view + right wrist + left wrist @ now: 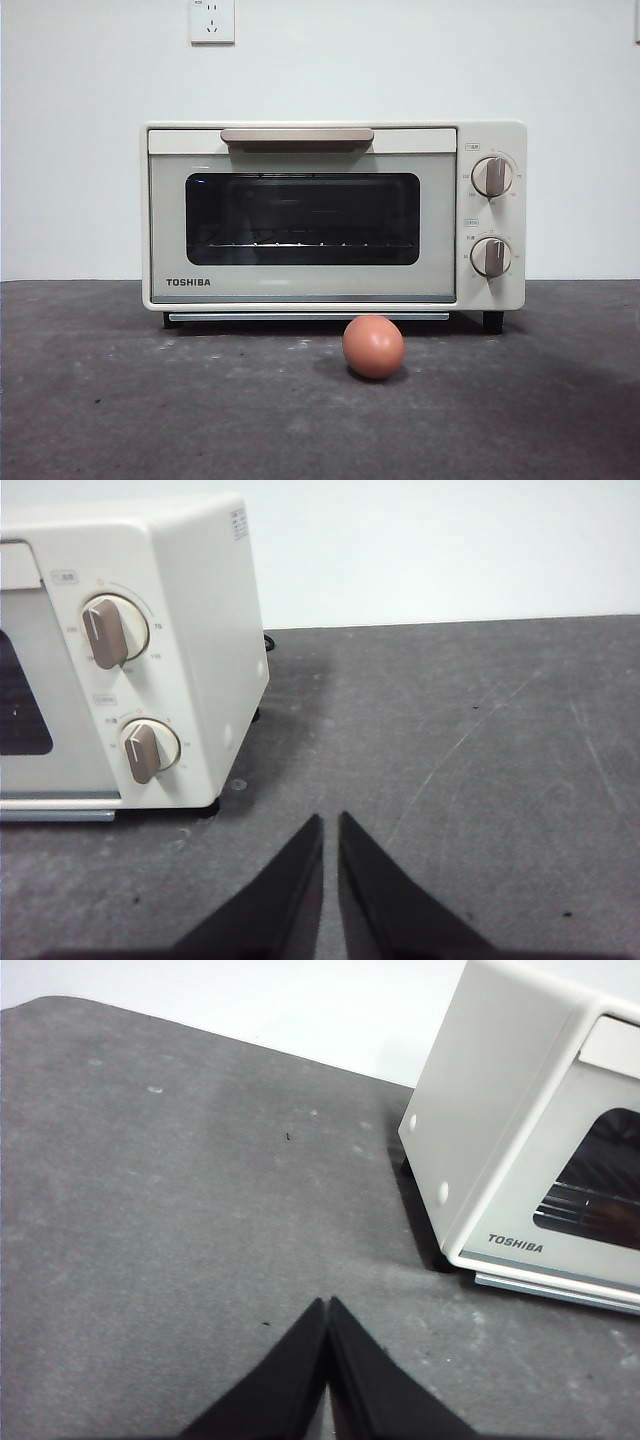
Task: Eggoven
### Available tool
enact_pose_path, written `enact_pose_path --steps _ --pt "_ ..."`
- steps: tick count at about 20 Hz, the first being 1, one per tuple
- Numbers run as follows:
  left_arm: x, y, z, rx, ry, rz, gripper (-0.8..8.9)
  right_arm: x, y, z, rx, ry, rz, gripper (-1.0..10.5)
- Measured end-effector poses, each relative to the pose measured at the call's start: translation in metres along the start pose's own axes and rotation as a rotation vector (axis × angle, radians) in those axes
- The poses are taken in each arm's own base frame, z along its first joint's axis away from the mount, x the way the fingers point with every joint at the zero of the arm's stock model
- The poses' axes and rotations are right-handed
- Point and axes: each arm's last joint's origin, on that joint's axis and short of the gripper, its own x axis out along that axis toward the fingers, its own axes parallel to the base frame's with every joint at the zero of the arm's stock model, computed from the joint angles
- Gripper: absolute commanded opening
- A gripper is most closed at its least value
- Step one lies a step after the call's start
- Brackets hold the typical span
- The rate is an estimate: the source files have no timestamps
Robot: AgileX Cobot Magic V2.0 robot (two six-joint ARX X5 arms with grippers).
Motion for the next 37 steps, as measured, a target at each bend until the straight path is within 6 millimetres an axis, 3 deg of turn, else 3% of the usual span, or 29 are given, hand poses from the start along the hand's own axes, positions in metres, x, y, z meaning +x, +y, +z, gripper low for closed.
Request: enact_pose_path --steps 8,18,27,33,37 --pt "-0.005 -0.004 0.005 -0.105 0.075 -0.051 0.07 -0.002 0.003 0.004 0.161 0.034 0.067 0.0" --pt "-0.029 -0.028 0.071 -0.126 0.129 -0.156 0.07 -0.025 0.011 0.067 0.214 0.039 0.1 0.0" --pt "-0.031 -0.047 0.12 -0.068 0.341 -0.303 0.07 -0.027 0.024 0.121 0.203 0.333 0.3 0.0" --pt "-0.031 -0.051 0.122 -0.043 0.492 -0.394 0.07 -0.016 0.032 0.141 0.157 0.605 0.414 0.0" --pt "-0.033 -0.051 0.115 -0.032 0.572 -0.413 0.07 -0.011 0.036 0.143 0.11 0.727 0.467 0.0"
